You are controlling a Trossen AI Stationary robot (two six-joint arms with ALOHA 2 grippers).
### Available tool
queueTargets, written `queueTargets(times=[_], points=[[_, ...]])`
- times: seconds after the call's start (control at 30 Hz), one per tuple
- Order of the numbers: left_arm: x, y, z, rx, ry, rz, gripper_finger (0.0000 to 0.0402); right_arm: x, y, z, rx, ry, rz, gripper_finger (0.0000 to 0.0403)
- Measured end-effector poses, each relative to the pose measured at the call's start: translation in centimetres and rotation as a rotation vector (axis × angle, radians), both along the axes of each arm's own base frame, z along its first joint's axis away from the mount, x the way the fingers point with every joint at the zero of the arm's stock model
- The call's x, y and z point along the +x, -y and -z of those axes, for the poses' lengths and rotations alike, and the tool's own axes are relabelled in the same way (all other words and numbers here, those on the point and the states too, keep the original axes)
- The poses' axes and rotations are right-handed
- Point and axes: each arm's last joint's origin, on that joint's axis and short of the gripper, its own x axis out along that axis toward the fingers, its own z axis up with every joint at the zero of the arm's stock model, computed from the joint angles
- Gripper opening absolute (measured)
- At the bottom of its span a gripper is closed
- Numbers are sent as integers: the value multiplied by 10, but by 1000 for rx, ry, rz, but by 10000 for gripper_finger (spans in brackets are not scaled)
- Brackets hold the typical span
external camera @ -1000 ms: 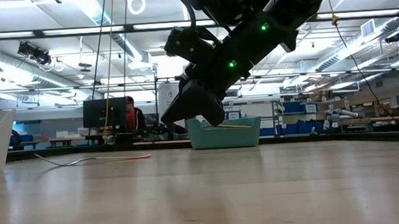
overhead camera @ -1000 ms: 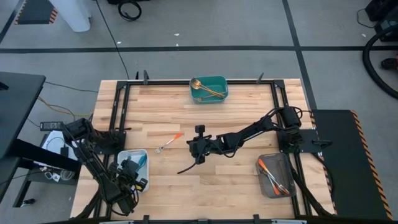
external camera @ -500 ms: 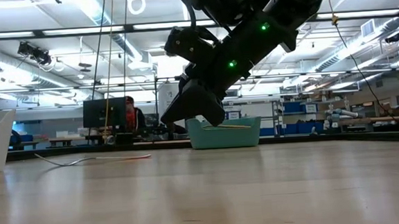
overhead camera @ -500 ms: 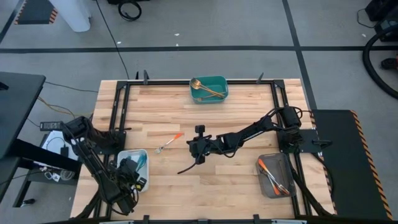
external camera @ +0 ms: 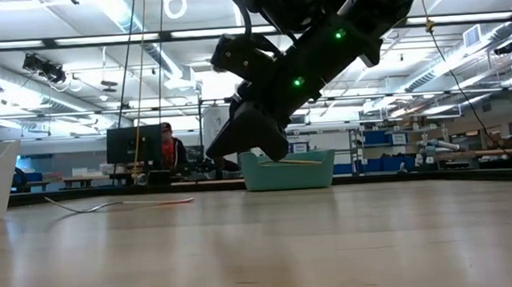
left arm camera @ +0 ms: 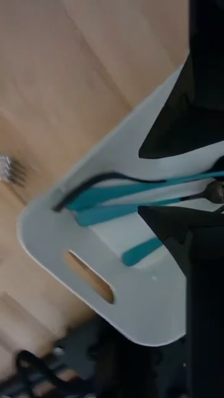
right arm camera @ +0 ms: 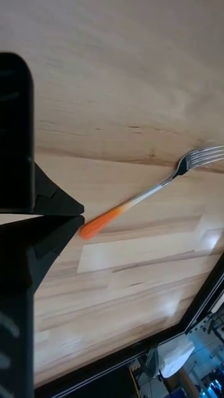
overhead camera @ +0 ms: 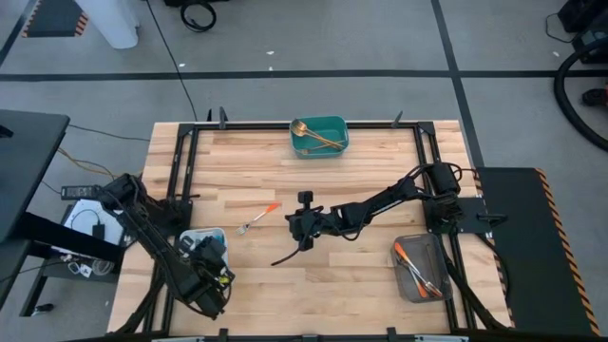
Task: Sort silverware by color (type)
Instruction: Put the orange fork into the black bin
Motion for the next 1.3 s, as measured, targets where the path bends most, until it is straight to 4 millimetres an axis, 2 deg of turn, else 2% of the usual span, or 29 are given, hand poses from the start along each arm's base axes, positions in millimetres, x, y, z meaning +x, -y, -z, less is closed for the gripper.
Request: queueTargets(times=[0.27,0.47,0.8,1.3], points=[[21,-5,-16,15,34,118,141,-2,-2,3,42,-34,-38,11],[31,-12,-18,47,37,162,141,-5,-10,6,64,-68,-42,11],[46,-24,-18,66,12,260,141,-14,-32,9,49,-112,-77,11],[70,-42,-18,118,-12,436,141,-30,-68,13,24,-137,-42,11]])
